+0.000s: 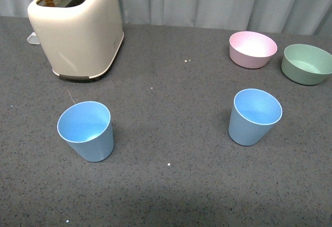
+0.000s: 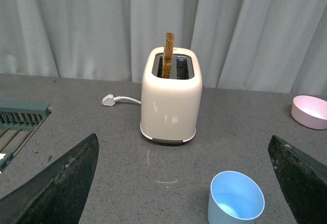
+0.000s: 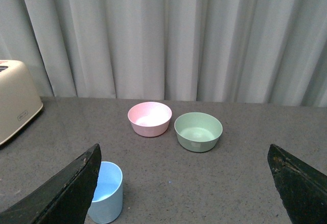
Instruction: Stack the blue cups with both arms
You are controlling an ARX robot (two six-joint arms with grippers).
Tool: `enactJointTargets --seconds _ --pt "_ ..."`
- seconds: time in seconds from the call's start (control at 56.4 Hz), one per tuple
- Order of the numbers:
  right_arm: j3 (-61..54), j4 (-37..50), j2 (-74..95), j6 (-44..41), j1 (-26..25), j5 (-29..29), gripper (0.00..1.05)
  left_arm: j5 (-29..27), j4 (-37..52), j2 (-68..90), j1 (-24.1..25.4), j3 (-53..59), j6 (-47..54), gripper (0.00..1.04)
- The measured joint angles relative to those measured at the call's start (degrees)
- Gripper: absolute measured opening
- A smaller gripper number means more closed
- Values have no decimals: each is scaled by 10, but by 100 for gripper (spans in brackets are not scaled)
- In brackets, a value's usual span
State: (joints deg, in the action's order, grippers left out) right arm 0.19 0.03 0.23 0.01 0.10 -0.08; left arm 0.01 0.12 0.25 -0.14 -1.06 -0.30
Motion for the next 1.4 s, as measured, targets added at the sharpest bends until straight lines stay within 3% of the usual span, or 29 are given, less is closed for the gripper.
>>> enactJointTargets --seconds 0.798,0.816,0.887,0.94,1.259,1.401 --pt "0 0 0 0 0 0 95 0 0 0 0 0 0 98" --pt "0 0 0 0 0 0 95 -9 -3 2 -2 -1 -1 98" --pt "0 0 0 0 0 0 95 -139 -92 73 -37 -32 -54 98" --pt "0 0 0 0 0 0 95 -160 -90 120 -37 -33 -78 98" --pt "0 0 0 0 0 0 95 -55 120 509 7 -125 -135 98" --pt "0 0 0 0 0 0 95 2 95 715 -3 -232 -134 98"
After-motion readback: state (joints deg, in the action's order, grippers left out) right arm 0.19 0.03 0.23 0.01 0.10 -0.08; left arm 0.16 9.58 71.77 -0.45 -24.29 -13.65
